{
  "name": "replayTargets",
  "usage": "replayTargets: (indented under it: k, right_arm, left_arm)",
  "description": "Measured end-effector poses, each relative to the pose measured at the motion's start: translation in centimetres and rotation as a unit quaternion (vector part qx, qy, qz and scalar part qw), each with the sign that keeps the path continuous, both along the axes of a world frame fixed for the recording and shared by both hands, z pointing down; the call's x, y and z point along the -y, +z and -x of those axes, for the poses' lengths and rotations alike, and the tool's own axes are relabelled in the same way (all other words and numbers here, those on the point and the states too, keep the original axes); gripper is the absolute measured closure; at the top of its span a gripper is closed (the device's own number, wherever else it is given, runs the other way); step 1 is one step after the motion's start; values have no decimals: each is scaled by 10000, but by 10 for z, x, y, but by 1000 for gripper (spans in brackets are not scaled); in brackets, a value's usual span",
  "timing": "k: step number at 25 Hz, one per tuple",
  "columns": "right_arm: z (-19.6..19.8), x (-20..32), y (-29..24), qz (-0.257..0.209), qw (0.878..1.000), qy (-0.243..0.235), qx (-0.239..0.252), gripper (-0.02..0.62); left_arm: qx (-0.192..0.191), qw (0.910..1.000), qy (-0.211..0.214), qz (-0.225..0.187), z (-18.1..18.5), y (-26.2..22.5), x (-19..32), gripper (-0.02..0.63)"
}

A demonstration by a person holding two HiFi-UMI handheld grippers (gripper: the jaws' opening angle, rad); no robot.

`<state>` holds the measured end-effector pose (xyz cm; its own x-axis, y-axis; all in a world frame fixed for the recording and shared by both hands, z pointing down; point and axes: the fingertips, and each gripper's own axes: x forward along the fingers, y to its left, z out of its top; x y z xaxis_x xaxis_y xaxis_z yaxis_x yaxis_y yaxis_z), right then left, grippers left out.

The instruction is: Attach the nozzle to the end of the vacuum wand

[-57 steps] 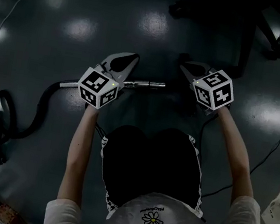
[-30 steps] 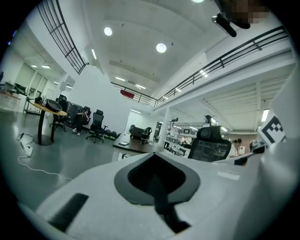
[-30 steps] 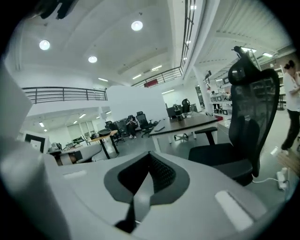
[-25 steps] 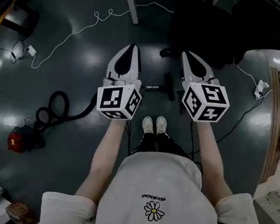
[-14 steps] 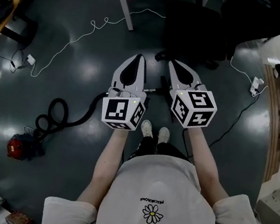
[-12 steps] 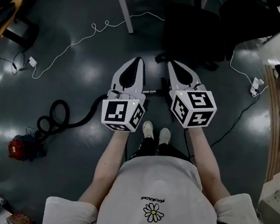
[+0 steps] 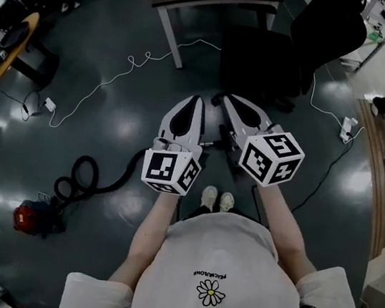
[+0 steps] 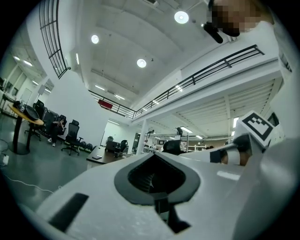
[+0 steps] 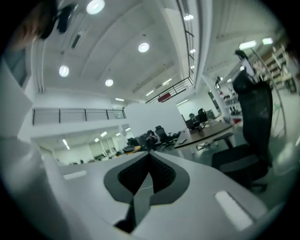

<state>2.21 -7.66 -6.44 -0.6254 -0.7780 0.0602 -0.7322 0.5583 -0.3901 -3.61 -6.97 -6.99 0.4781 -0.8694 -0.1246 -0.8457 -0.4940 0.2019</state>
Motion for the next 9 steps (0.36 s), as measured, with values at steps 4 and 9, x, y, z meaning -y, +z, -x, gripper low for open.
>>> replayTargets:
  k: [4,9]
  right_arm:
    - [0,-9,-36,-99,9964,-342,773,588]
    - [-2,-9,-61,-556,9955,-411,643,588]
  left_arm:
    - [-166,9995,274,-67,-9,-19,0,603]
    - [-103,9991,317,-250,-7,-34,3,603]
